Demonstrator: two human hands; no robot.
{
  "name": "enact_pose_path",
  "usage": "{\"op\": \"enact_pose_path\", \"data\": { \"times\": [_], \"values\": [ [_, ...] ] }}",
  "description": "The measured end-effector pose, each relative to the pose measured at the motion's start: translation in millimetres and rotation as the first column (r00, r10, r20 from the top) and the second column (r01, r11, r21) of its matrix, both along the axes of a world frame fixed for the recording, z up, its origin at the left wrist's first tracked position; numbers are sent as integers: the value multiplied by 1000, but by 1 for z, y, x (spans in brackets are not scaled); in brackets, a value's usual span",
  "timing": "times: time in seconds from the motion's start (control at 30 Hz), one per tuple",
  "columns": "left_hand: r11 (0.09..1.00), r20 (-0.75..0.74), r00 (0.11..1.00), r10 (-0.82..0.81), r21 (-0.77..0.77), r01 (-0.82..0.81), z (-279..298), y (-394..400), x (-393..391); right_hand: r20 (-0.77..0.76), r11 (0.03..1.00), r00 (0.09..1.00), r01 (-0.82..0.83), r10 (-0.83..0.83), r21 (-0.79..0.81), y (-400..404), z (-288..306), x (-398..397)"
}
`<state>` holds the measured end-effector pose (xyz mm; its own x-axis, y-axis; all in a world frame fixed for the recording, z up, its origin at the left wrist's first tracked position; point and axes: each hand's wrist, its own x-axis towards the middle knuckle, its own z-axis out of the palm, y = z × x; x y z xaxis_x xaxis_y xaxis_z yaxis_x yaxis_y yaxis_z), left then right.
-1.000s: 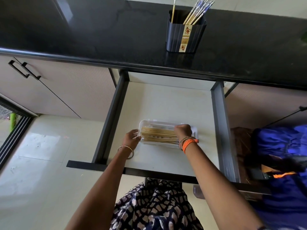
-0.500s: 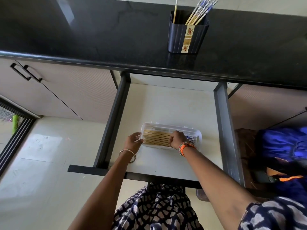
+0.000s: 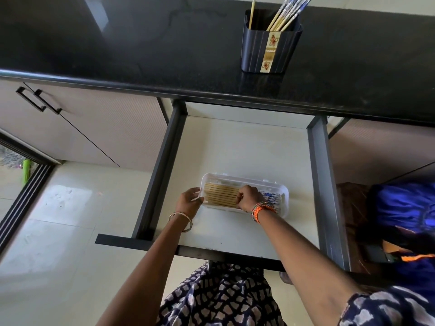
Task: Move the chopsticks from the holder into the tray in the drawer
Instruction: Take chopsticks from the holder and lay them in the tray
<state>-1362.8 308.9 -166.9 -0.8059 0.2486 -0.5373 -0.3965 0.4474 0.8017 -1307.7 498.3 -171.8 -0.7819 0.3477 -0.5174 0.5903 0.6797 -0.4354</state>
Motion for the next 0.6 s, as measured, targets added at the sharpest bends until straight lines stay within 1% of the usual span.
{"op": "enact_pose_path", "data": {
  "times": [0.13,0.2,0.27,0.37,0.47,0.53,0.6],
  "values": [
    [1000,-5,1000,16,8,-16,1,1,1,-10,998,1000,8,-9,-70,6,3,0],
    [998,-5,998,58,15,-58,5,2,1,-31,995,999,18,-21,-102,12,15,-4],
    [994,-47,993,112,2,-112,13,6,-2,-72,993,997,30,-39,-118,22,37,-11],
    [996,-221,972,78,-24,-85,38,26,-21,-181,990,980,60,-83,-129,44,81,-27],
    [1000,-396,918,21,1,-23,84,62,-64,-325,984,935,99,-143,-149,74,133,-53],
    [998,-500,866,-14,47,43,123,93,-97,-425,976,883,143,-201,-164,100,171,-76],
    [991,-584,811,-34,87,104,161,126,-126,-536,959,797,197,-278,-204,127,204,-100]
  ]
}}
